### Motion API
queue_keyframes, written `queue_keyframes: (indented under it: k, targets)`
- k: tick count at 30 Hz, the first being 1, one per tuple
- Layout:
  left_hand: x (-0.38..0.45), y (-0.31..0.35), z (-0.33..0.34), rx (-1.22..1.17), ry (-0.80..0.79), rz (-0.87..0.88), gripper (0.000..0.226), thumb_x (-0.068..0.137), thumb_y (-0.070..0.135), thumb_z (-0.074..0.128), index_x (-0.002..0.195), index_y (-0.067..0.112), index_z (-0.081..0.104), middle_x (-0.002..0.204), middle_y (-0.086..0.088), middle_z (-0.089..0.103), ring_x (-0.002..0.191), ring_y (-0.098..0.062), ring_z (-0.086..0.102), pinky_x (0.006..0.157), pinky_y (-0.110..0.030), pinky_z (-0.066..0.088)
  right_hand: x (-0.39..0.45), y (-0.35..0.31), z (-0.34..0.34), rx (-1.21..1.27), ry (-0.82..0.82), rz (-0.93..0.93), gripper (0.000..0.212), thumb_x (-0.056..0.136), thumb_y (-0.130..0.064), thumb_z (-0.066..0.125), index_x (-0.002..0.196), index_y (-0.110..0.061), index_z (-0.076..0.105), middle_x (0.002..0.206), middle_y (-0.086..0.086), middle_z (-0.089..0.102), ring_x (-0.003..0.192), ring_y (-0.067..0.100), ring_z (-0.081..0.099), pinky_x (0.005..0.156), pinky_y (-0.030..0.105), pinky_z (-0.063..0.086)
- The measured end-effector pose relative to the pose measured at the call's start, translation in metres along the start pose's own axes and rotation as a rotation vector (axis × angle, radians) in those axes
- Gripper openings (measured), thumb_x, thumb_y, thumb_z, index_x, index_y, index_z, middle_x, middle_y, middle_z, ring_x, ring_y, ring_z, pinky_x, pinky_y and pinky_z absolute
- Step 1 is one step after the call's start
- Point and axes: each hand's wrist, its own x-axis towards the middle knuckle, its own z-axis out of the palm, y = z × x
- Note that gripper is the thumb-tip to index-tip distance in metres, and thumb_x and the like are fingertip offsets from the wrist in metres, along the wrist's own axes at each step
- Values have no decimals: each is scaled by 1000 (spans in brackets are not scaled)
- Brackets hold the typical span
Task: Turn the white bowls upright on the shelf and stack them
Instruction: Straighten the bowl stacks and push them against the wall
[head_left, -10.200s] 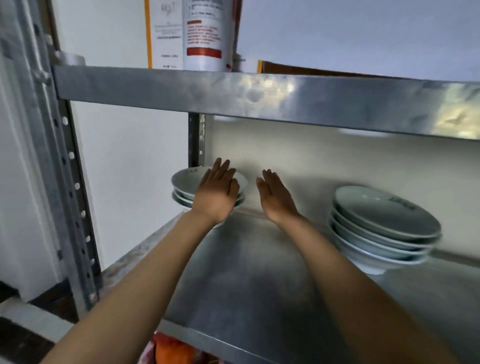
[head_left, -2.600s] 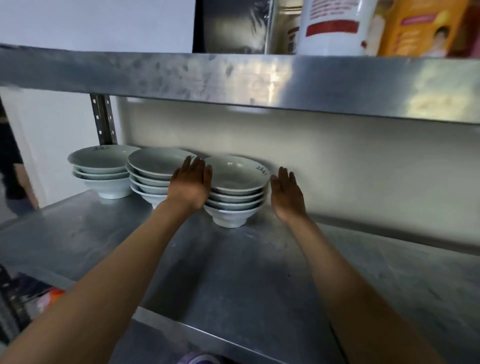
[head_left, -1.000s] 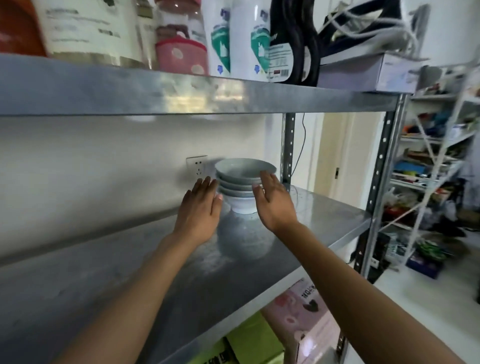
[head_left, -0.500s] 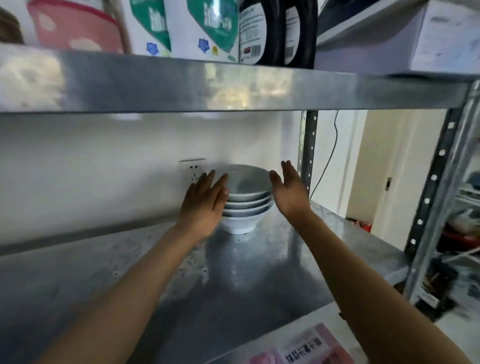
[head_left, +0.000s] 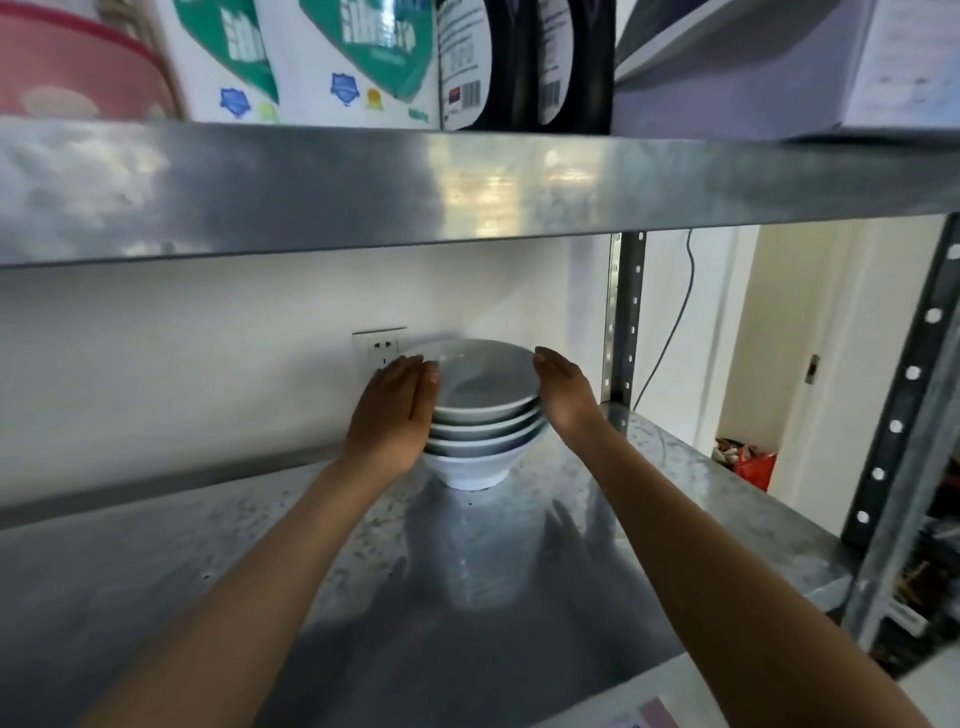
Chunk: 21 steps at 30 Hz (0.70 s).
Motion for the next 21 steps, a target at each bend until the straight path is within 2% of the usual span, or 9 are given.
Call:
queue_keyframes:
  k: [3,6,8,11,14,17,21]
  targets:
    - [4,-4,2,-19,10,-19,50,98,41,26,123,14,61,138,-4,52,132,-19,40,113,-31,27,8,-1,-1,62,-3,7,40,96,-25,49,135,-15,54,137,4,54,126,22,50,109,30,35]
    - [2,-5,3,-49,32,-26,46,93,35,28,106,16,68,124,-5,61,125,-20,47,105,-30,34,14,9,1,192,10,-1,41,94,-9,48,135,-9,53,135,7,56,121,22,53,96,21,39]
    - [0,-4,2,-45,58,-24,47,91,33,28,102,16,70,115,-6,63,117,-21,52,99,-31,38,13,12,5,263,54,-31,39,94,-2,46,132,-3,54,129,8,58,115,21,55,86,13,43]
    - [1,-5,1,-35,91,-10,48,89,29,28,102,13,71,107,-8,67,111,-24,56,99,-33,41,13,17,13,335,123,-79,36,94,-4,47,128,-2,57,129,12,60,115,22,57,88,18,44]
    - [0,-10,2,11,96,35,52,90,30,24,102,13,71,100,-8,68,106,-26,59,101,-33,41,11,20,17,403,148,-85,35,94,-7,48,127,-2,57,126,11,61,111,23,59,83,16,48]
    - [-1,-18,0,67,67,73,55,89,34,20,105,17,70,101,-4,69,106,-23,59,99,-31,41,9,18,19,428,189,-105,34,94,-5,49,126,-2,58,124,9,61,107,18,58,82,13,46]
    - [1,-26,-4,31,13,69,48,94,32,26,108,20,69,108,-1,68,110,-19,58,99,-29,41,5,17,23,463,209,-121,34,94,-4,47,126,-1,58,118,7,62,97,10,61,76,12,49]
